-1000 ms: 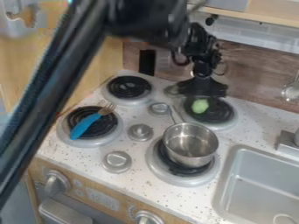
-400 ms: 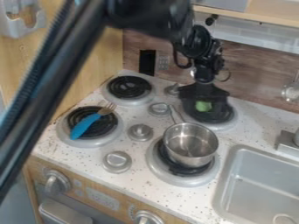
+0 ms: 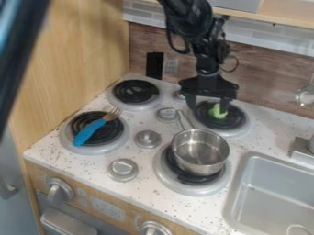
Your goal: Remove the green object from the silver pot and put at the right side of the jiko
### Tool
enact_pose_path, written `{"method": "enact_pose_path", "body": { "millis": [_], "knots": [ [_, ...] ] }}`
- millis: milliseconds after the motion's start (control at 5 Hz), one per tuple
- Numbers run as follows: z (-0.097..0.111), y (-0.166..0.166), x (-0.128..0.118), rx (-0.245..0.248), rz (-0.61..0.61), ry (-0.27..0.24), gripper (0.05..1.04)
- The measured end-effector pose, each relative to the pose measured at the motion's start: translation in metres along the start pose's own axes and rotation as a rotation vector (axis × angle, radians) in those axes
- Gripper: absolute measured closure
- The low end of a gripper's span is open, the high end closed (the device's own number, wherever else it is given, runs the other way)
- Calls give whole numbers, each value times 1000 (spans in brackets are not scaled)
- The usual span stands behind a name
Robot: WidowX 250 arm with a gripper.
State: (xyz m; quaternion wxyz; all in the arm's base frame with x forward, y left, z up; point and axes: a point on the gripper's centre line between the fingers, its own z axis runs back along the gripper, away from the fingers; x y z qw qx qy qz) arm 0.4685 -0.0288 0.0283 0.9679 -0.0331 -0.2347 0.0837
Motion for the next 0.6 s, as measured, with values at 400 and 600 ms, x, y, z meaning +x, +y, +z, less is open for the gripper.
{"method": "enact_pose_path", "body": {
  "millis": [400,600],
  "knots": [
    [33,32,-22,-10,-4,117,85],
    [37,40,-42,31,-95,234,85]
  ]
}}
